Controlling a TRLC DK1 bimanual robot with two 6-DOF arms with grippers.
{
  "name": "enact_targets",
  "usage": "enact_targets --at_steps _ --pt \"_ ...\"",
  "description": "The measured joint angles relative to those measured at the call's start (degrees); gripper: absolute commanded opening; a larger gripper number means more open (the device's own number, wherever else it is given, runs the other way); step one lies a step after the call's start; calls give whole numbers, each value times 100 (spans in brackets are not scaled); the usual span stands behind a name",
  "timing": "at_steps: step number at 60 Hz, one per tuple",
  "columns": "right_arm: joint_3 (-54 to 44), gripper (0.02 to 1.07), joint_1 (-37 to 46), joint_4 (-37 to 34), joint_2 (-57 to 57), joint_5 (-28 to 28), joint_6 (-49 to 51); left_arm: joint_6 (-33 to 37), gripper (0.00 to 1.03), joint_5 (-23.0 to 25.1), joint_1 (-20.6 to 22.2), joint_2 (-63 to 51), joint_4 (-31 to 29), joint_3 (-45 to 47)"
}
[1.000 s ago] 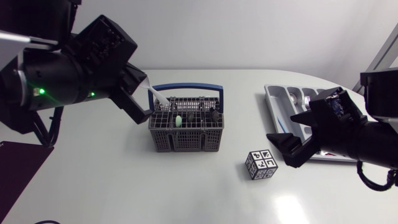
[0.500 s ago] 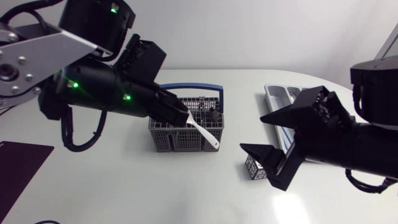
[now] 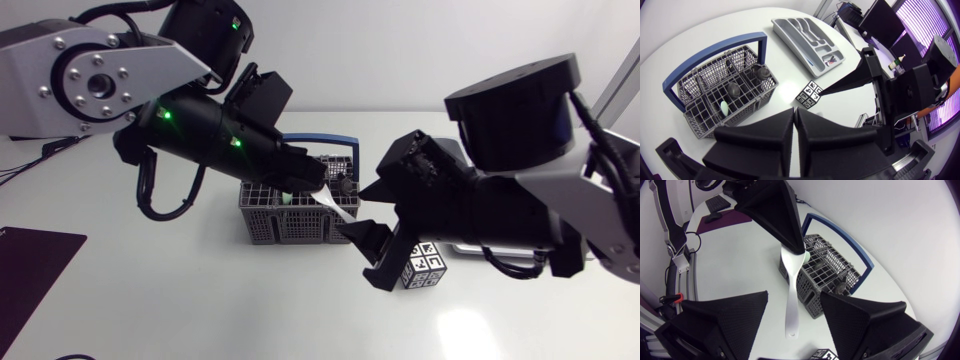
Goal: Transfer all utensils from the basket to the drawer tray.
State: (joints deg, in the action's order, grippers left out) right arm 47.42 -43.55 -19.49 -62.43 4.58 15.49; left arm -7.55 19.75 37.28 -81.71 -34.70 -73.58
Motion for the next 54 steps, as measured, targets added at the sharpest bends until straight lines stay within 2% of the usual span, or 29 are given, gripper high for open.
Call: enact_targets --at_steps 5,9,16,22,31,37,42,48,54 --pt "22 48 -4 81 -177 15 0 0 3 26 0 -11 -9 -26" --pt "28 46 -15 170 -293 17 2 0 3 59 7 -11 -24 -50" --pt "103 26 -24 175 -424 92 2 2 3 66 33 -44 -26 -74" --pt "186 17 -24 188 -474 192 2 2 3 79 42 -72 -35 -74" --pt "199 8 -22 186 -498 251 7 2 4 85 42 -74 -109 -74" --pt "199 8 -13 146 -505 280 2 2 4 83 42 -74 -151 -74" --pt "199 8 0 127 -505 297 4 2 11 83 42 -74 -155 -74" --pt "199 8 0 125 -505 343 26 2 30 85 42 -74 -168 -74" --pt "199 8 -2 66 -503 695 92 2 54 83 46 -74 -125 -94"
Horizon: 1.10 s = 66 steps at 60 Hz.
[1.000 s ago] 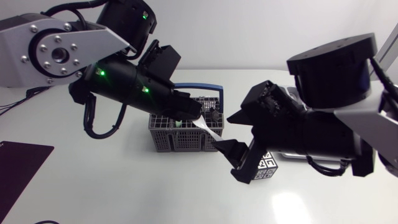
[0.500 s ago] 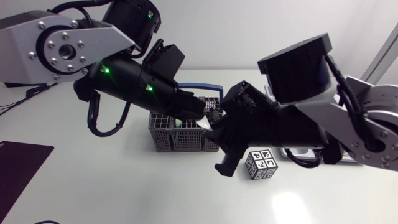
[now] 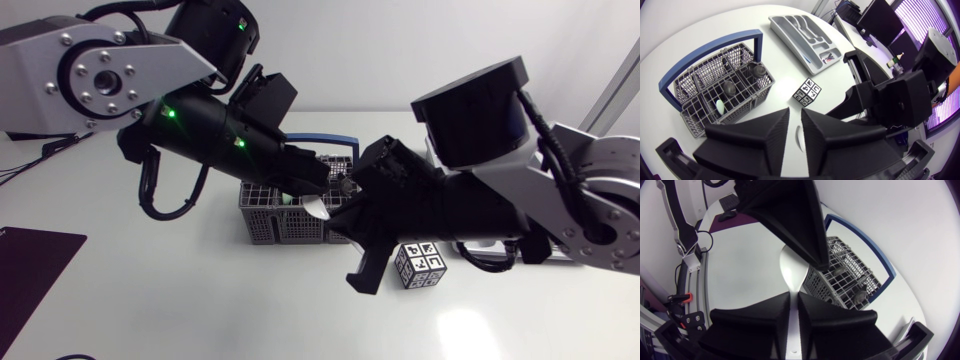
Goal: Transfer all utensils from the basket to the drawer tray.
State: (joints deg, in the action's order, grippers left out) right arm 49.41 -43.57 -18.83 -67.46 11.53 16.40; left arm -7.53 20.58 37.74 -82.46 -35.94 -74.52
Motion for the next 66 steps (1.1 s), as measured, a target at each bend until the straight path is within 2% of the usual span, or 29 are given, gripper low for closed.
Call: enact_targets --at_steps 6,15,22,27,37,47,59,66 --pt "-20 8 13 -79 13 72 63 0 68 0 -24 0 2 -90" --pt "-203 8 31 -271 199 116 306 -2 69 0 -398 20 219 -293" --pt "-382 8 356 -549 424 354 634 0 69 -22 -728 68 262 -387" --pt "-492 8 935 -815 595 697 1023 28 69 -149 -863 79 256 -387" --pt "-555 8 2391 -1414 772 1362 2184 354 69 -726 -907 76 229 -332" --pt "-555 8 3886 -1915 634 1818 3611 745 69 -804 -861 76 22 -22" --pt "-518 8 5307 -2455 -269 1891 5534 1519 69 -874 -848 76 50 275" --pt "-334 8 5982 -2472 -874 1825 6494 1893 69 -892 -848 74 190 474"
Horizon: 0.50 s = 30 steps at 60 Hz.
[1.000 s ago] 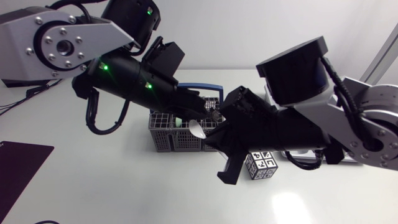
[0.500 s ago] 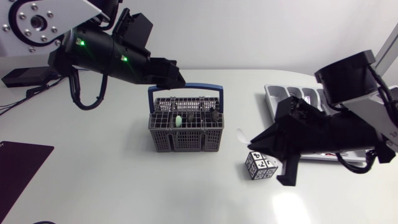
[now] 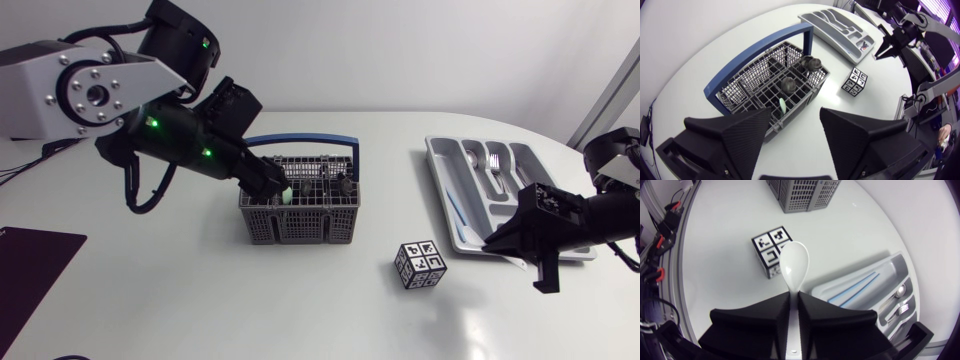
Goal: Transfer all utensils from the basket to the drawer tray.
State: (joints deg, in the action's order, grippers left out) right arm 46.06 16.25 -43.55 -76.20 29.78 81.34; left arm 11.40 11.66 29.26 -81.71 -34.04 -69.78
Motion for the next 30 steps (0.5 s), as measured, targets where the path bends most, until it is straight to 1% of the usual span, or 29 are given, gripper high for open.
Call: enact_targets --at_steps 10,20,30 --pt "455 8 673 77 -855 -468 1003 372 69 0 -48 0 293 260" --pt "717 8 1088 850 -1652 -1104 1823 540 69 2 -131 -96 452 280" --pt "885 8 1320 1556 -2155 -1327 2223 671 69 9 -136 -125 566 356"
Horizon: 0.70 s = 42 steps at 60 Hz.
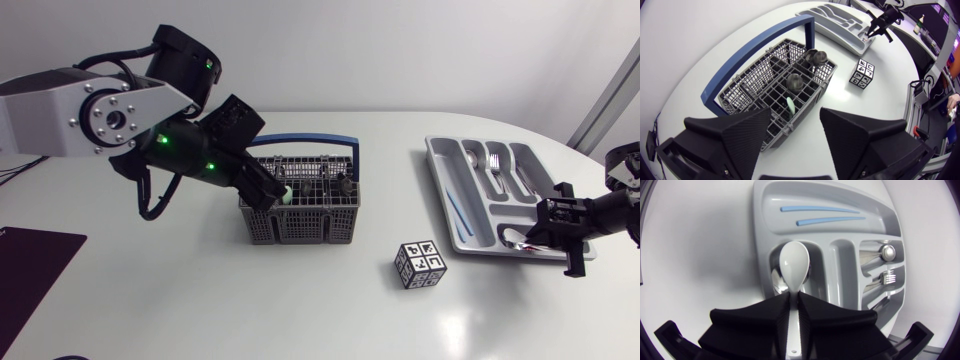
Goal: Transfer all utensils from the basket to the drawer tray.
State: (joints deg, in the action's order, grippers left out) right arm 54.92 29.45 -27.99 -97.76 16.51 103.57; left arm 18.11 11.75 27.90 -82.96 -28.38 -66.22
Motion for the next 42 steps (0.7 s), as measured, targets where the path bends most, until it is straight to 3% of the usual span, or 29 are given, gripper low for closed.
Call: enact_targets --at_steps 7,20,28,33,42 --pt "101 10 35 348 -203 -173 94 63 69 39 0 -9 85 42" --pt "42 50 35 984 -293 -334 197 173 69 90 2 -199 151 61" --pt "-111 58 35 1036 -155 -334 195 212 68 125 2 -293 225 61" --pt "-136 69 35 1027 11 -334 81 214 68 129 2 -389 260 61" --pt "-136 74 -37 741 474 -297 -470 111 54 149 2 -688 243 50"
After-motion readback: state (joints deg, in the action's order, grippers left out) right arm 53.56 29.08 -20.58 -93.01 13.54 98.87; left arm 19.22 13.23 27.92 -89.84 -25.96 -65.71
